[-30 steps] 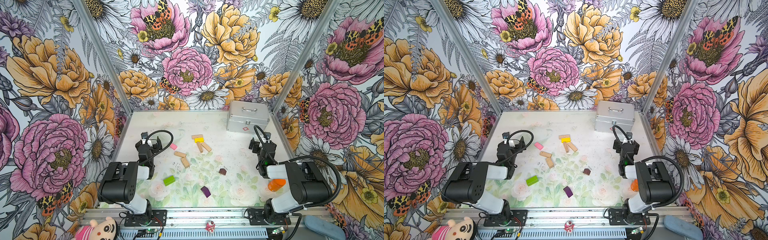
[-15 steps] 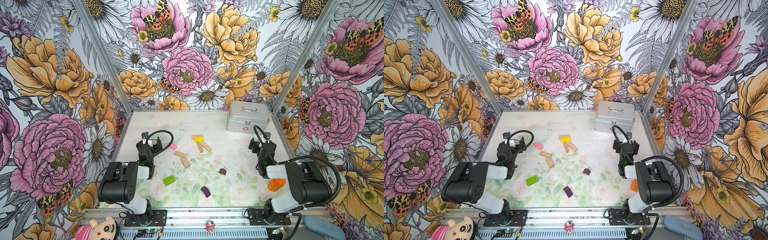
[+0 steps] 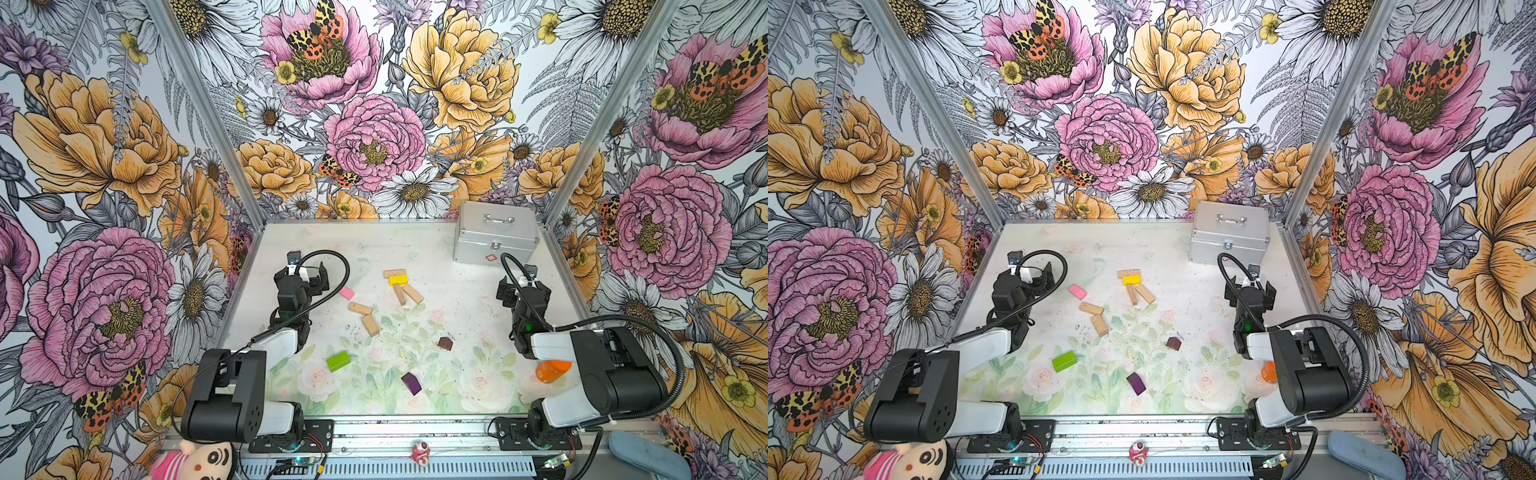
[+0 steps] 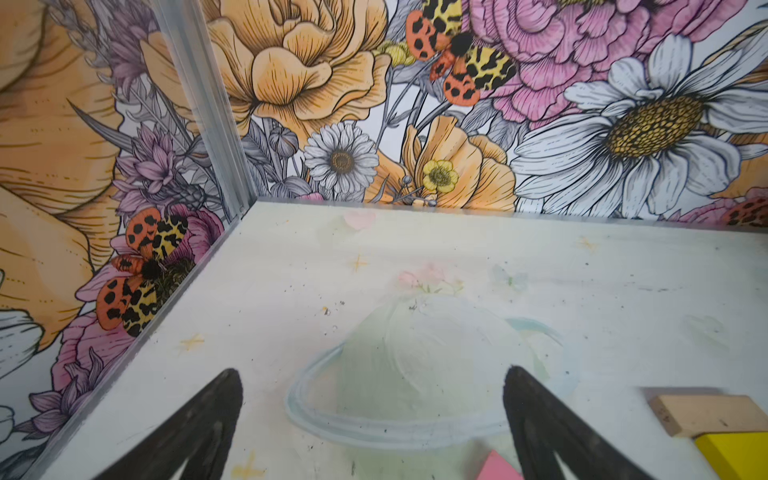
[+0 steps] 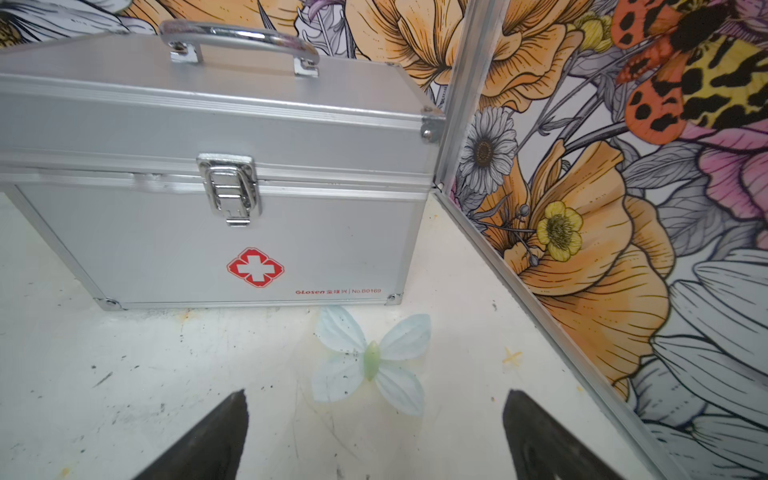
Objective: Build the wood block tower
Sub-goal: 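Raise the right arm toward the wooden sticks while the left arm moves forward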
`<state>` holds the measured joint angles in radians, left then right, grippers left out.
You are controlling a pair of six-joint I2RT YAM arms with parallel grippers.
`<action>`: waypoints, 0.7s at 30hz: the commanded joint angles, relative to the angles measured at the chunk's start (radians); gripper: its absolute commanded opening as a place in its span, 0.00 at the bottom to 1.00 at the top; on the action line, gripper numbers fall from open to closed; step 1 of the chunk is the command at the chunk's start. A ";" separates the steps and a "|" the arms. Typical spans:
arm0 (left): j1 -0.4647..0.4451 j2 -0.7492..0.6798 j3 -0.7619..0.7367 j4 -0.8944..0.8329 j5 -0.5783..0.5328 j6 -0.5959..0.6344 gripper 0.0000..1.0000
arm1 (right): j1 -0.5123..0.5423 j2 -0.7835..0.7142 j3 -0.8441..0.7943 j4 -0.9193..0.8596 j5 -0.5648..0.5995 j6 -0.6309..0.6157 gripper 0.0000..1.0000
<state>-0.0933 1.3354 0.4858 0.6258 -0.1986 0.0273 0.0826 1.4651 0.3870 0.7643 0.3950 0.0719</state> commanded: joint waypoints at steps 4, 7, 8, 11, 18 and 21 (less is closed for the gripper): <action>-0.104 -0.073 0.040 -0.207 -0.087 0.025 0.99 | 0.057 -0.168 0.326 -0.569 0.009 0.032 0.89; -0.131 -0.085 0.033 -0.211 -0.147 0.052 0.99 | 0.121 -0.175 0.365 -0.648 0.060 0.008 0.88; -0.129 -0.090 0.022 -0.188 -0.150 0.051 0.99 | 0.134 -0.180 0.360 -0.639 0.070 -0.004 0.88; -0.116 -0.115 0.003 -0.153 -0.139 0.042 0.99 | 0.139 -0.189 0.344 -0.617 0.054 0.005 0.90; -0.044 -0.100 -0.050 -0.061 -0.078 -0.012 0.99 | 0.146 -0.184 0.352 -0.622 0.028 0.025 0.96; -0.027 -0.082 -0.028 -0.088 -0.069 -0.017 0.99 | 0.152 -0.171 0.367 -0.633 0.032 0.031 0.97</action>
<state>-0.1364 1.2388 0.4507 0.5171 -0.2951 0.0330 0.2260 1.2823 0.7414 0.1532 0.4252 0.0883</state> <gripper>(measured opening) 0.988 0.968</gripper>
